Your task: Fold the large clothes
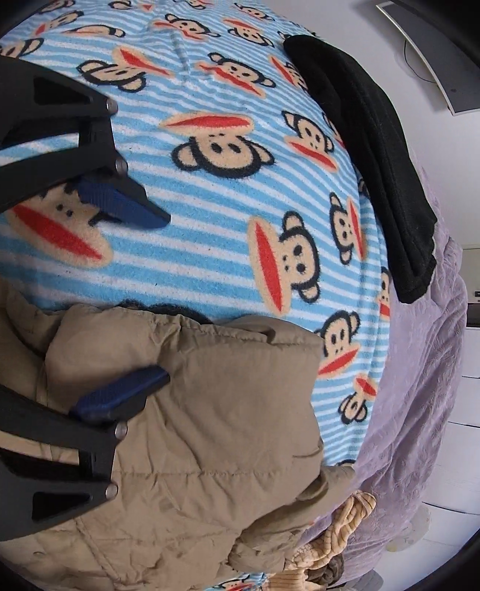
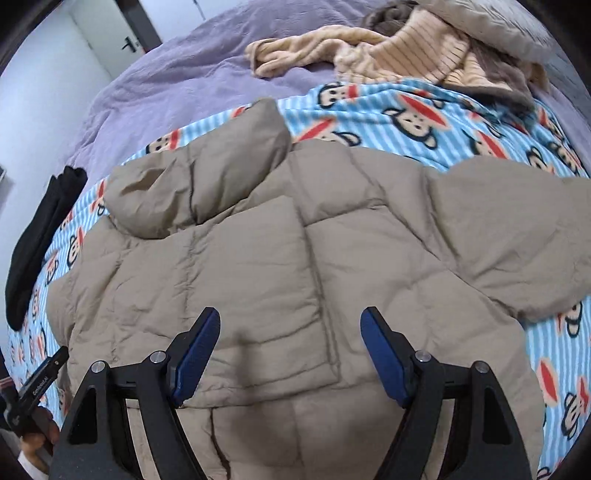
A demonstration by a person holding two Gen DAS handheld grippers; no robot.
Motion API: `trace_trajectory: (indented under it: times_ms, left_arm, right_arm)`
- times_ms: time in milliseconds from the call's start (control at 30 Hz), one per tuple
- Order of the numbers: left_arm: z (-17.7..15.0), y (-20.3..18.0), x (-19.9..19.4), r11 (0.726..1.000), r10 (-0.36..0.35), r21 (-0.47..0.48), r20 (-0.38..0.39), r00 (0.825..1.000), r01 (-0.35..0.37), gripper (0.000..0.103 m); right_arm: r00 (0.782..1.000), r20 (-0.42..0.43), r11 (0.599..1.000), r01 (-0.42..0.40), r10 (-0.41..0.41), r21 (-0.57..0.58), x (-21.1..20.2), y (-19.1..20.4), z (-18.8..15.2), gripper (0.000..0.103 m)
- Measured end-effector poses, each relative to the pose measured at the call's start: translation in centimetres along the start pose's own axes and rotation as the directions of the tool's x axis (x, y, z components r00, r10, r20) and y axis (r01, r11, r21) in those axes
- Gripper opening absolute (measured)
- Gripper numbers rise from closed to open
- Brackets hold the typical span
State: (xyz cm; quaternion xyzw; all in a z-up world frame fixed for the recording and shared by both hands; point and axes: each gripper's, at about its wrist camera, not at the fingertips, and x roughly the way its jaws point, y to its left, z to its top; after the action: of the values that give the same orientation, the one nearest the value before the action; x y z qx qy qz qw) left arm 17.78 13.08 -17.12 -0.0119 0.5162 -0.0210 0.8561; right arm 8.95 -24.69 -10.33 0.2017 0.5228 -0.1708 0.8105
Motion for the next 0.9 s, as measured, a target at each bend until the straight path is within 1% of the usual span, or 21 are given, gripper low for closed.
trace_trajectory:
  times_ms: [33,100,133,200,233,300,333,400,433,533,567,600,633,700,733,800,900]
  left_arm:
    - [0.3,0.0,-0.6,1.000,-0.014,0.000,0.009,1.000,0.014,0.060]
    - [1.3,-0.1,-1.9,0.999,-0.052,0.005,0.049,0.997,0.052,0.052]
    - [1.9,-0.4,-2.3,0.998,-0.061,0.020,0.065,0.996,0.060,0.052]
    - [3.1,-1.5,-2.7,0.995,-0.084,0.053,0.091,0.992,0.079,0.052]
    - [3.6,-2.0,-2.5,0.995,-0.087,0.064,0.090,0.992,0.081,0.052]
    - [3.9,-3.4,-1.2,0.994,-0.082,0.081,0.058,0.995,0.077,0.052]
    - [3.7,-3.9,-0.5,0.994,-0.067,0.088,0.048,0.997,0.063,0.052]
    - [2.9,-4.6,1.2,0.995,-0.016,0.100,0.023,1.000,0.014,0.052]
    - [2.5,-4.6,1.8,0.996,-0.012,0.093,0.013,1.000,0.010,0.052]
    - [1.8,-4.5,2.6,0.997,-0.011,0.071,0.005,1.000,0.010,0.055]
    - [1.8,-4.5,2.8,0.998,-0.006,0.070,0.001,1.000,0.005,0.059]
    - [1.8,-4.6,2.9,0.998,-0.001,0.069,0.000,1.000,0.001,0.062]
    - [1.9,-4.6,3.0,0.998,0.001,0.068,-0.003,1.000,-0.001,0.062]
    - [2.1,-4.6,2.7,0.998,0.010,0.069,-0.009,1.000,-0.010,0.062]
    - [2.2,-4.7,2.4,0.997,0.021,0.073,-0.005,1.000,-0.020,0.062]
    - [2.1,-5.0,1.4,0.996,0.040,0.086,-0.001,0.999,-0.039,0.062]
    - [1.7,-5.7,-0.2,0.994,0.018,0.108,-0.004,1.000,-0.018,0.062]
  right_arm:
    - [1.000,0.018,1.000,-0.009,0.009,0.023,-0.7,-0.7,0.0,0.080]
    - [0.997,0.055,0.998,-0.061,0.059,0.021,-1.9,-1.1,0.0,0.050]
    - [0.995,0.053,0.997,-0.083,0.083,-0.006,-2.1,-0.6,0.3,0.028]
    - [0.991,0.041,0.989,-0.126,0.130,-0.081,-1.9,1.0,0.5,0.026]
    - [0.990,0.032,0.984,-0.131,0.135,-0.118,-1.6,1.9,0.5,0.026]
    - [0.993,-0.006,0.972,-0.119,0.120,-0.203,-0.1,3.9,0.1,0.026]
    - [0.994,-0.027,0.969,-0.112,0.108,-0.221,0.7,4.5,-0.2,0.026]
    - [0.992,-0.086,0.970,-0.112,0.095,-0.218,2.7,4.8,-0.7,0.026]
    - [0.991,-0.097,0.971,-0.108,0.089,-0.211,3.2,4.6,-1.0,0.026]
    - [0.994,-0.095,0.971,-0.079,0.059,-0.224,4.7,3.6,-1.1,0.023]
    - [0.994,-0.090,0.971,-0.079,0.060,-0.228,4.9,3.2,-1.0,0.023]
    - [0.993,-0.092,0.970,-0.090,0.071,-0.225,5.1,2.8,-0.8,0.022]
    - [0.993,-0.094,0.972,-0.097,0.079,-0.212,5.0,2.4,-0.6,0.022]
    - [0.996,-0.070,0.983,-0.064,0.053,-0.169,4.4,1.3,0.1,0.022]
    - [0.996,-0.066,0.988,-0.073,0.064,-0.138,3.9,0.6,0.4,0.022]
    - [0.992,-0.062,0.992,-0.112,0.109,-0.057,2.9,-1.2,0.6,0.026]
    - [0.982,-0.071,0.984,-0.174,0.176,0.035,1.4,-4.1,0.0,0.026]
